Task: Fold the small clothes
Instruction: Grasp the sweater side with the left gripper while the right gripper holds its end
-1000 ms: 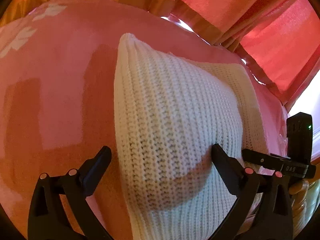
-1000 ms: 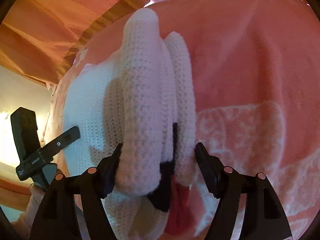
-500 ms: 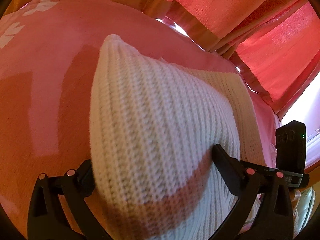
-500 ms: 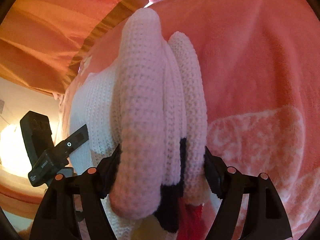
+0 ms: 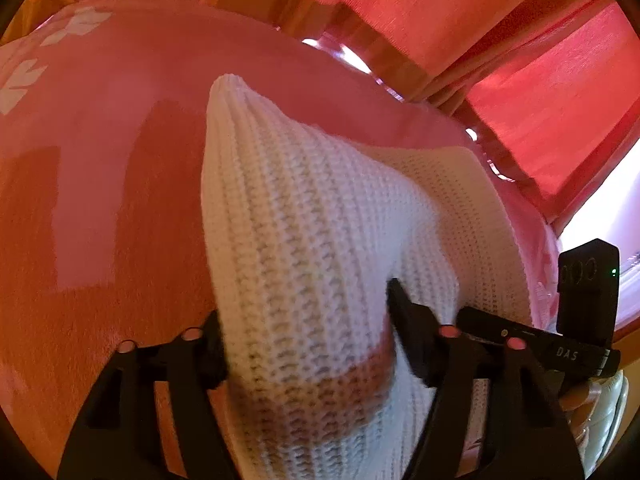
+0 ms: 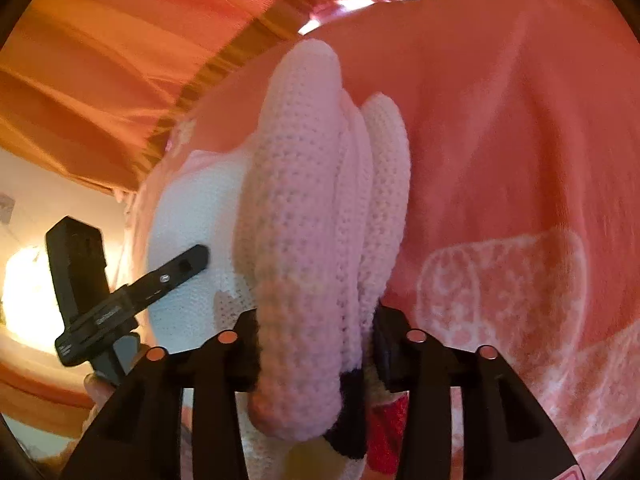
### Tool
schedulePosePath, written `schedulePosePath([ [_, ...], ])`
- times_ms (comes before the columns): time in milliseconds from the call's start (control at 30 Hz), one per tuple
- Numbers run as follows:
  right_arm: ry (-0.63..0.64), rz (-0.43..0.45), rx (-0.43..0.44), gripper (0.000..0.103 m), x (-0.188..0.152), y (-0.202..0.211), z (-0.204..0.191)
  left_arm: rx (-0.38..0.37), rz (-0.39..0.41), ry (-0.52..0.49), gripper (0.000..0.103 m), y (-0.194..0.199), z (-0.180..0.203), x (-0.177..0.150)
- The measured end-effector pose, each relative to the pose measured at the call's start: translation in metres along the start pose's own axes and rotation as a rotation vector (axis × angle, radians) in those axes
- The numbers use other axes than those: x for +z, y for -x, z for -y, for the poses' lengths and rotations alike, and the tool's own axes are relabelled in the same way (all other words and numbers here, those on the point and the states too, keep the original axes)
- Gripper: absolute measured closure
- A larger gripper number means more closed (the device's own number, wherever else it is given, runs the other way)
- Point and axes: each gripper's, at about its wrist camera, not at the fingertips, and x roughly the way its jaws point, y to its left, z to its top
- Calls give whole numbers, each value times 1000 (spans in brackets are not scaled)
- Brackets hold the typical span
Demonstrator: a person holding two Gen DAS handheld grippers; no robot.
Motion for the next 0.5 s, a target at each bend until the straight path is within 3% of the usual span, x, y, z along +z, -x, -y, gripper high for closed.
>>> schedulePosePath([
  [133,-28,-17,2,46,2,-10,7,7,-12,67,12,-6,-13,-2],
  [233,-45,-20,16,41,3,-14,12,-25,-16,104,8,-10,-21,-2],
  [333,-69,-26,44,37,4,-22,15,-3,-10,79,6,-12,-16,-4],
  [400,-61,-28,36,42,4,-22,13,6,-8,62,6,-13,-11,-4],
  [500,-61,-22,47,59,4,-21,9,0,-2,39,20,-9,-6,-3],
])
